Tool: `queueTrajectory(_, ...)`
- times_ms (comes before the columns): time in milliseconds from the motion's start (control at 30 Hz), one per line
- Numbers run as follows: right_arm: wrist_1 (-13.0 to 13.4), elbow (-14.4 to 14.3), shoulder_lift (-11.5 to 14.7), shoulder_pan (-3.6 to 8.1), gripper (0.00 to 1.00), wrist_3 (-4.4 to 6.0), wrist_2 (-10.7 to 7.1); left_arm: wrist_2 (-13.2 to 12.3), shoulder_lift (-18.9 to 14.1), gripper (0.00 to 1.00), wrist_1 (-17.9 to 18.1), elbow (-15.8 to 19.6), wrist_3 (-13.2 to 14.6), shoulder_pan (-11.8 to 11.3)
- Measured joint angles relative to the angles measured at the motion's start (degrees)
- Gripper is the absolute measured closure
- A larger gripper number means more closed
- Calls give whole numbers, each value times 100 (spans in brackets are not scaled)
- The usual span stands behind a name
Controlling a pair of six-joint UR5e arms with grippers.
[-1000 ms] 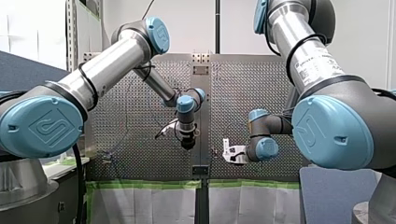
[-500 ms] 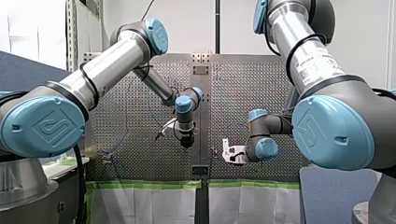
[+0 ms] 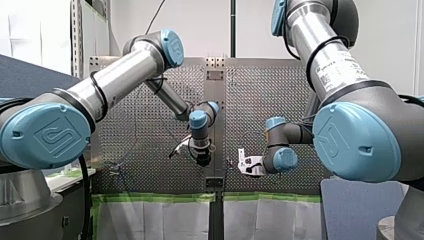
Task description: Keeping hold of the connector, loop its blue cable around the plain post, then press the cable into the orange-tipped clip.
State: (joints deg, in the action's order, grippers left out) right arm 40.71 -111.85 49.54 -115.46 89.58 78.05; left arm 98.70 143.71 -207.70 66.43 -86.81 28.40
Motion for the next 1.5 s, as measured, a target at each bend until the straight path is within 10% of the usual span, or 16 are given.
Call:
queueTrajectory(1233,-27,52,0,0,100,-1,26,-54,1145,0,638,-103,-333,70)
queueTrajectory(1500,-26,52,-1,-1,100,-1,27,8,1145,73,831,-106,-449,85)
